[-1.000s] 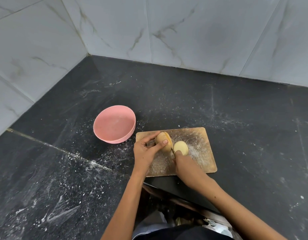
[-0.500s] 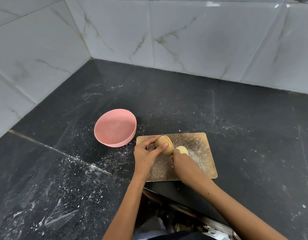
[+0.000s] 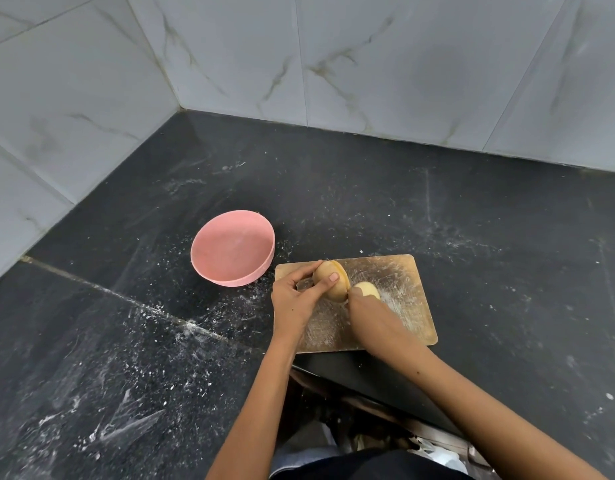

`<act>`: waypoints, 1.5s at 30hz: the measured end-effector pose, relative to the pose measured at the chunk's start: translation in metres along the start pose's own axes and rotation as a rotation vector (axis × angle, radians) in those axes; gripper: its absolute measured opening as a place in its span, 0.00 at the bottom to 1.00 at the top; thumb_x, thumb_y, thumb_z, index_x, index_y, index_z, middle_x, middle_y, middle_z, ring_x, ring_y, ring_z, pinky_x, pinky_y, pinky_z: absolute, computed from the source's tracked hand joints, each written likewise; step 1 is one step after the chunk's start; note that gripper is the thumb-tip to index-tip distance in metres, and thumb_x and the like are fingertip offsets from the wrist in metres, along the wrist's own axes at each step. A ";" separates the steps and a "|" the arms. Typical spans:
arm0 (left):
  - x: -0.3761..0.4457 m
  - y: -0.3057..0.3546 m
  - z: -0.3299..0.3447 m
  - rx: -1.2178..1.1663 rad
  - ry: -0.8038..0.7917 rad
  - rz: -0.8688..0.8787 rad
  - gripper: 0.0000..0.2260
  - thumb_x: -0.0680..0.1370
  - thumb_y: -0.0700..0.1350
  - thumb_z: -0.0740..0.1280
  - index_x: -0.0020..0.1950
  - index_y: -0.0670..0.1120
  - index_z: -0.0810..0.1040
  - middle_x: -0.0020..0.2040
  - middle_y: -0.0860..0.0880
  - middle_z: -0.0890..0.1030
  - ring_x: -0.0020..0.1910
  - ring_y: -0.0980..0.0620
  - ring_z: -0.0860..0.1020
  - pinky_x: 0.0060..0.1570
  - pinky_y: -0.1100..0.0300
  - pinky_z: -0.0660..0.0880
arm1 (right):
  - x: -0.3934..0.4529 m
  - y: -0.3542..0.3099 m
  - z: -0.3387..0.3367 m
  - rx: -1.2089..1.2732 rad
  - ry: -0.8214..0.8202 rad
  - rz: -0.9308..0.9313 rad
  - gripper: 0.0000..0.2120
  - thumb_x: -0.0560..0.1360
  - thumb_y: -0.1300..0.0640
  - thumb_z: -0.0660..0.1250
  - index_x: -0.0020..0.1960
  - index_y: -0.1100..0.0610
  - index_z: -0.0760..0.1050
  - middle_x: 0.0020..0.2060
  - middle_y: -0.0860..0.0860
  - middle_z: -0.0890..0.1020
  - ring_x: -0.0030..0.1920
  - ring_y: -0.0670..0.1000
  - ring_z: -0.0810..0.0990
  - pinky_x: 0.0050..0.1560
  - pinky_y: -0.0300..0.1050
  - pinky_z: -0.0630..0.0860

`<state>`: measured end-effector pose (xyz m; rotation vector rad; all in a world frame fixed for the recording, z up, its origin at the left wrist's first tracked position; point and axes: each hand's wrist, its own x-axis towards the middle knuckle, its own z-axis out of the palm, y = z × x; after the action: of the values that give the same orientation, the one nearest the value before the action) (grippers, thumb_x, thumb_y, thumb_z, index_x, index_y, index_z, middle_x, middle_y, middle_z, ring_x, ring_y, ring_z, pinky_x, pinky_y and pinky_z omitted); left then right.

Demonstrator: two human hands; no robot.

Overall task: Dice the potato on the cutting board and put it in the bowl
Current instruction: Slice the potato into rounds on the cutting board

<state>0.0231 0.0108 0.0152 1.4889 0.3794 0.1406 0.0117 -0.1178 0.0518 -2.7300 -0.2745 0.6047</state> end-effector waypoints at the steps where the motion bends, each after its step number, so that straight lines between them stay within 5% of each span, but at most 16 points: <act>1: 0.000 0.000 0.000 0.004 -0.001 0.000 0.14 0.67 0.36 0.77 0.52 0.44 0.84 0.47 0.51 0.85 0.48 0.57 0.82 0.49 0.59 0.80 | -0.003 0.001 0.002 -0.008 0.001 0.004 0.12 0.81 0.65 0.50 0.63 0.60 0.64 0.54 0.58 0.77 0.52 0.58 0.77 0.42 0.47 0.66; 6: -0.002 0.000 0.002 0.003 -0.012 0.009 0.15 0.67 0.35 0.77 0.53 0.41 0.83 0.50 0.48 0.84 0.49 0.57 0.82 0.47 0.62 0.79 | -0.019 0.009 0.014 -0.055 -0.003 0.037 0.11 0.80 0.66 0.49 0.62 0.61 0.62 0.54 0.58 0.78 0.52 0.59 0.77 0.41 0.47 0.64; 12: 0.000 -0.003 -0.001 0.045 0.022 0.008 0.16 0.66 0.41 0.79 0.53 0.44 0.84 0.49 0.49 0.85 0.51 0.53 0.82 0.52 0.53 0.80 | 0.000 0.007 0.006 -0.005 0.009 0.009 0.09 0.81 0.62 0.51 0.61 0.60 0.64 0.53 0.57 0.77 0.50 0.57 0.78 0.41 0.47 0.66; 17: -0.004 0.001 0.005 0.099 0.009 0.088 0.18 0.69 0.38 0.77 0.58 0.37 0.81 0.53 0.46 0.83 0.48 0.62 0.81 0.48 0.68 0.77 | -0.004 0.007 0.004 -0.021 0.029 0.016 0.11 0.81 0.64 0.50 0.62 0.61 0.64 0.53 0.58 0.77 0.51 0.58 0.78 0.41 0.47 0.66; 22: -0.015 0.000 0.004 0.210 -0.010 0.119 0.30 0.64 0.48 0.81 0.64 0.45 0.79 0.58 0.54 0.80 0.57 0.59 0.78 0.58 0.66 0.74 | -0.005 -0.003 0.005 -0.031 0.026 0.064 0.14 0.81 0.65 0.50 0.66 0.62 0.62 0.57 0.59 0.77 0.55 0.59 0.78 0.44 0.47 0.68; 27: -0.021 -0.001 0.004 0.364 -0.038 0.288 0.26 0.69 0.49 0.78 0.65 0.48 0.78 0.60 0.57 0.79 0.60 0.63 0.75 0.60 0.63 0.74 | -0.009 -0.008 0.011 -0.029 0.040 0.113 0.14 0.81 0.64 0.50 0.66 0.62 0.62 0.59 0.60 0.77 0.57 0.60 0.77 0.48 0.49 0.69; 33: -0.019 0.000 0.004 0.317 -0.057 0.255 0.30 0.65 0.59 0.75 0.63 0.48 0.79 0.58 0.55 0.81 0.59 0.60 0.78 0.58 0.62 0.75 | -0.011 -0.009 0.017 -0.014 0.074 0.141 0.14 0.81 0.64 0.48 0.65 0.61 0.63 0.58 0.59 0.77 0.57 0.59 0.77 0.48 0.48 0.70; 41: -0.011 -0.003 0.002 0.215 -0.070 0.211 0.24 0.67 0.41 0.80 0.61 0.45 0.80 0.57 0.51 0.82 0.57 0.58 0.79 0.55 0.66 0.75 | 0.000 -0.006 0.013 0.067 0.021 0.077 0.15 0.80 0.66 0.49 0.66 0.62 0.62 0.57 0.60 0.77 0.56 0.61 0.77 0.46 0.49 0.68; 45: -0.012 -0.003 0.003 0.210 -0.055 0.226 0.23 0.68 0.40 0.79 0.61 0.45 0.80 0.56 0.51 0.82 0.57 0.57 0.80 0.54 0.66 0.75 | -0.011 -0.002 0.020 0.026 0.049 0.083 0.13 0.81 0.65 0.48 0.64 0.61 0.63 0.56 0.60 0.77 0.56 0.61 0.77 0.45 0.48 0.67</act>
<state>0.0128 0.0035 0.0138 1.7384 0.1848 0.2448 -0.0068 -0.1132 0.0397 -2.7380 -0.1406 0.5588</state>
